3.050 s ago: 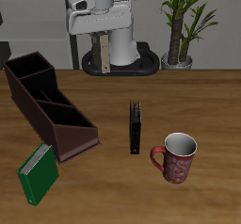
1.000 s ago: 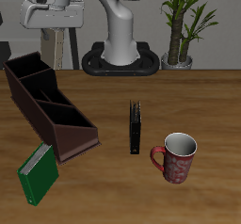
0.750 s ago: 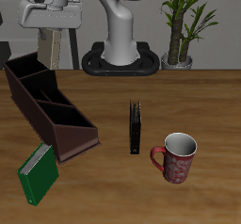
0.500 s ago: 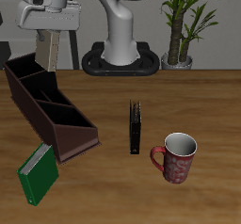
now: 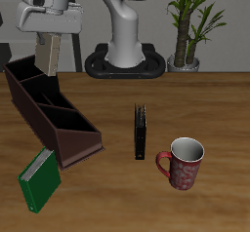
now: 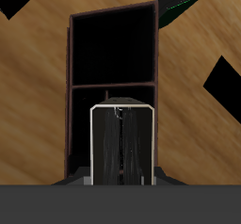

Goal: Place the yellow book into the right desk caddy's back compartment

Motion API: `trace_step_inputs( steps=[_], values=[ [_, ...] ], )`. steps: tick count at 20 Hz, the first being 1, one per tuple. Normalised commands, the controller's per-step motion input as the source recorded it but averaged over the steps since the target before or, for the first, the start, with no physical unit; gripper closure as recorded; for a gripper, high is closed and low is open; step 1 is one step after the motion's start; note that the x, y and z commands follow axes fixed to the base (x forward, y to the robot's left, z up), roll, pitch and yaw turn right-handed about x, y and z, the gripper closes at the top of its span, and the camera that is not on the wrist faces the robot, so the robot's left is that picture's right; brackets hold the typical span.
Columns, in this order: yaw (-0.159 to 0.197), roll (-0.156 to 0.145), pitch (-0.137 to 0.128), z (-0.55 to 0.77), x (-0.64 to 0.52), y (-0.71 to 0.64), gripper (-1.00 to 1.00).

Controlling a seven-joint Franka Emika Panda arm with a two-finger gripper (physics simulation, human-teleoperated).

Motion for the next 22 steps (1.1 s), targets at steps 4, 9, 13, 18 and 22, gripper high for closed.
trace_step_inputs(
  steps=[4,9,13,18,22],
  values=[
    [-0.005,-0.01,0.001,-0.05,0.08,-0.05,1.0],
    [-0.003,-0.001,0.007,-0.08,0.07,-0.04,1.0],
    [-0.002,-0.004,0.008,-0.13,0.06,-0.01,1.0],
    [-0.002,0.004,0.014,-0.14,0.08,-0.01,1.0],
    [0.004,-0.004,0.006,-0.08,0.06,-0.03,1.0]
  ],
)
